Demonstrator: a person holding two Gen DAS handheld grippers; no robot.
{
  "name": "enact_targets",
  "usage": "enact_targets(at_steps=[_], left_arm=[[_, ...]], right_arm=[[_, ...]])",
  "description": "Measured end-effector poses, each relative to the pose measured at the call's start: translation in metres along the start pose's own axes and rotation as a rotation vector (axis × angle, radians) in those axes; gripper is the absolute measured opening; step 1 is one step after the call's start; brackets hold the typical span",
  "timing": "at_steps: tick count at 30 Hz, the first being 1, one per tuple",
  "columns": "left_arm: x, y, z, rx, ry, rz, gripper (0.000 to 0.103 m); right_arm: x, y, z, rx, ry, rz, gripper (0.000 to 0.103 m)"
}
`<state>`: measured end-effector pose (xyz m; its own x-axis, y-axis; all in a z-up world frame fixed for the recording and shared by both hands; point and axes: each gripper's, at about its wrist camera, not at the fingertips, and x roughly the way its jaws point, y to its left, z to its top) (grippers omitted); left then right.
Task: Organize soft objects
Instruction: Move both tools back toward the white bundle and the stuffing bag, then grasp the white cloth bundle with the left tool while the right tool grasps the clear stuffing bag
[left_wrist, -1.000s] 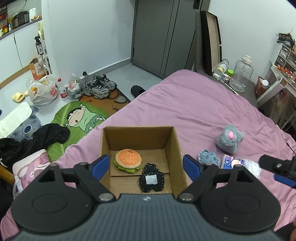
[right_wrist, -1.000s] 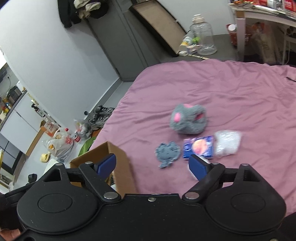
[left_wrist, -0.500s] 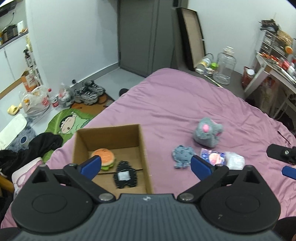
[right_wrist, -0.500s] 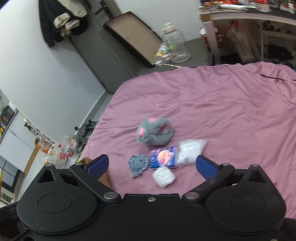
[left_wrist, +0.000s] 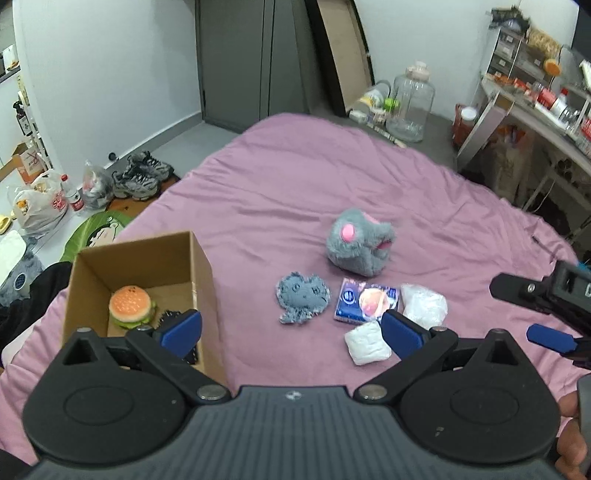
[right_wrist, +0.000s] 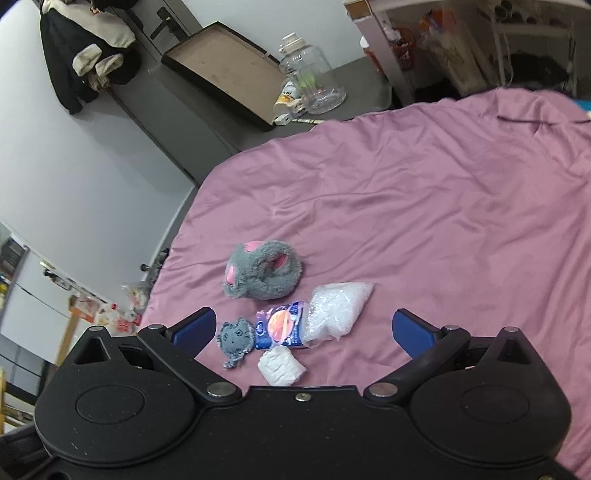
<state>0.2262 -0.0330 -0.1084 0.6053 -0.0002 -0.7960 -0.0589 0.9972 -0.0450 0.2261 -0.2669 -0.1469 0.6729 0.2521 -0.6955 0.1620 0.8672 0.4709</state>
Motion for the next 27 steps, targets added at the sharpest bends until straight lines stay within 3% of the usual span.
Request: enact_targets(at_steps=[14, 19, 27], left_arm=[[0.056, -0.029, -0.007, -0.077, 0.087, 0.019, 0.101], [0.075, -0.037, -0.013, -0.103, 0.103, -0.003, 0.099], [0.106, -0.048, -0.020, -0.124, 0.146, -0.020, 0.078]], right_arm=[[0.050, -0.033, 0.010, 0.105, 0.088, 0.008, 0.103], [0.070, -0.046, 0.012, 0.162, 0.109, -0.026, 0.101], [0.095, -0.046, 0.009, 0.139, 0.161, -0.032, 0.083]])
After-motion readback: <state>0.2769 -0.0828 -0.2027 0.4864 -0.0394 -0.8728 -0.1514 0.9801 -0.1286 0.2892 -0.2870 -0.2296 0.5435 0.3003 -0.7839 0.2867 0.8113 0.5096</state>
